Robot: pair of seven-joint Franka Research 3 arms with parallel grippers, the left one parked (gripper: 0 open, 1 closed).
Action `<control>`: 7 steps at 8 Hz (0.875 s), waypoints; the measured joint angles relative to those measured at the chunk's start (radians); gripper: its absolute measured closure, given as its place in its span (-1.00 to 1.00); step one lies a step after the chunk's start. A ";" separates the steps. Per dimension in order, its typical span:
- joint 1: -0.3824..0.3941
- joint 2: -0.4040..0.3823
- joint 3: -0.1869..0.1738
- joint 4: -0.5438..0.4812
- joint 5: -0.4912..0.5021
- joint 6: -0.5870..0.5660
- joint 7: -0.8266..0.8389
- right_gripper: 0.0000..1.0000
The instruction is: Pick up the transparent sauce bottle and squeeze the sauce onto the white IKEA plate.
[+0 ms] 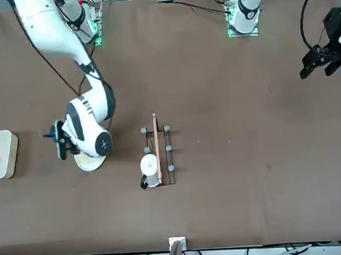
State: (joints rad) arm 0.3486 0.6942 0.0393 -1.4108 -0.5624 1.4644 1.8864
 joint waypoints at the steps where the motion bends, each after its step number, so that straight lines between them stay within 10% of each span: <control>1: 0.003 0.001 0.000 0.008 0.065 0.045 -0.034 0.26; 7: -0.003 0.034 0.001 0.008 0.436 0.171 -0.351 0.26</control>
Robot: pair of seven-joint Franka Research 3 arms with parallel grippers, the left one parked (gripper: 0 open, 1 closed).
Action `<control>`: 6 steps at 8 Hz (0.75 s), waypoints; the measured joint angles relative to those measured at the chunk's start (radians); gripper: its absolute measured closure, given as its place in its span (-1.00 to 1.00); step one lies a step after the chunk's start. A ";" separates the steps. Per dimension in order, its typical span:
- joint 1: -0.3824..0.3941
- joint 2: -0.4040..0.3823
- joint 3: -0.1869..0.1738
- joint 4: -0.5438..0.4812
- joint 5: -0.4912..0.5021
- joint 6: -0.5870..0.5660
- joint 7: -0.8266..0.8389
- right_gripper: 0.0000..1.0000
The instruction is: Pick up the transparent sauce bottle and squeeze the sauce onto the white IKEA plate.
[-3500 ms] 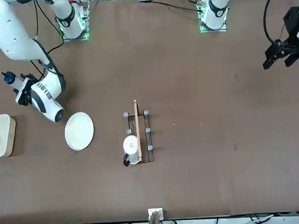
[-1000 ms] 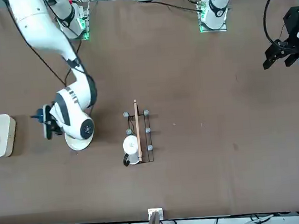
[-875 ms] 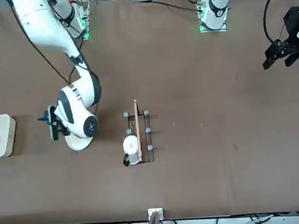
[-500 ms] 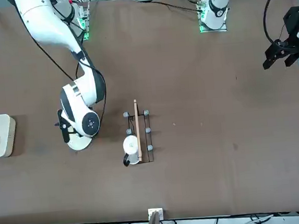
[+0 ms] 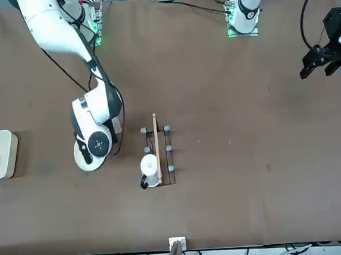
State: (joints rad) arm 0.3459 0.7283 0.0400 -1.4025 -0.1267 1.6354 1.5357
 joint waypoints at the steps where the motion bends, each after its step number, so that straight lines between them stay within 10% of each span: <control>1: -0.002 0.011 0.000 0.000 0.039 0.003 -0.058 0.26; 6: -0.045 0.059 -0.002 -0.001 0.138 0.007 -0.324 0.26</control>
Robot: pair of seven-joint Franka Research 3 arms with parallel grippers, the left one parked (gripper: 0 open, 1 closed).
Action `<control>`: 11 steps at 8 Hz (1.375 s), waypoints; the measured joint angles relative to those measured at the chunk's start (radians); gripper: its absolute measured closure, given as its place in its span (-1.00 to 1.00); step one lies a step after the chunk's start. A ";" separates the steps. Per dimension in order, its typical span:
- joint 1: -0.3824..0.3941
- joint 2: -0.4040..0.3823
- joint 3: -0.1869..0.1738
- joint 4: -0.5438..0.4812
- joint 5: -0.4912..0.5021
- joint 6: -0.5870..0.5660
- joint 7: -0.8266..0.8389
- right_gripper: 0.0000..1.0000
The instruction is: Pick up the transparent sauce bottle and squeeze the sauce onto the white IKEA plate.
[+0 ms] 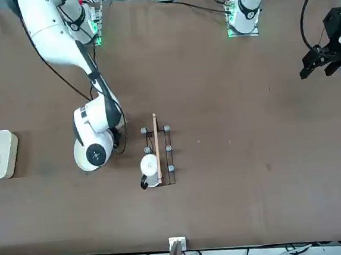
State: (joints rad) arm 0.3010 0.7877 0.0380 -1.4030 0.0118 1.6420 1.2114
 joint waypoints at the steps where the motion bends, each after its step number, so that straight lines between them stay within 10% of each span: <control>1: -0.015 0.003 0.000 0.000 0.012 0.000 -0.052 0.26; 11: -0.176 0.006 -0.007 0.000 0.019 -0.104 -0.209 0.26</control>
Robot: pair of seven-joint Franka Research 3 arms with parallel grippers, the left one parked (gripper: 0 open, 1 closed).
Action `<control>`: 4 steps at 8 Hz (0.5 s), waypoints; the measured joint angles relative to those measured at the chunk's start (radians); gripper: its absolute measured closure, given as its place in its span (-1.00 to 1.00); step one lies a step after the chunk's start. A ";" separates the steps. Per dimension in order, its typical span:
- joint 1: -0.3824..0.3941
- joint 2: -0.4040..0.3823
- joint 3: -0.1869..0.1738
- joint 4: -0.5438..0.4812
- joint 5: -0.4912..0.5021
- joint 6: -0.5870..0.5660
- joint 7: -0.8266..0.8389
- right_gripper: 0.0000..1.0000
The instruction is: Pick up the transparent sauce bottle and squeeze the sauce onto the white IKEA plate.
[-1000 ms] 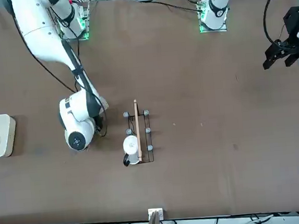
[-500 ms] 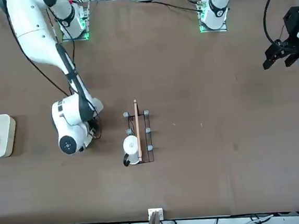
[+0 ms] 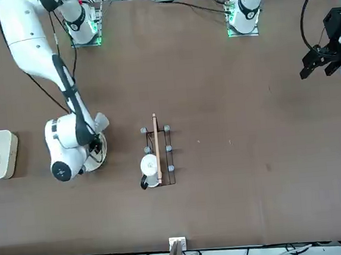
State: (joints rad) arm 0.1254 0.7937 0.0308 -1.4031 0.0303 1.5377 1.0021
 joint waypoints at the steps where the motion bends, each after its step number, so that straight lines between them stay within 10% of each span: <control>1: -0.004 0.000 0.000 0.000 0.000 -0.034 -0.003 0.26; 4: 0.012 0.000 0.008 -0.010 0.000 -0.092 -0.003 0.26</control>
State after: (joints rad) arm 0.1373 0.7939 0.0391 -1.4128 0.0303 1.4459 0.9993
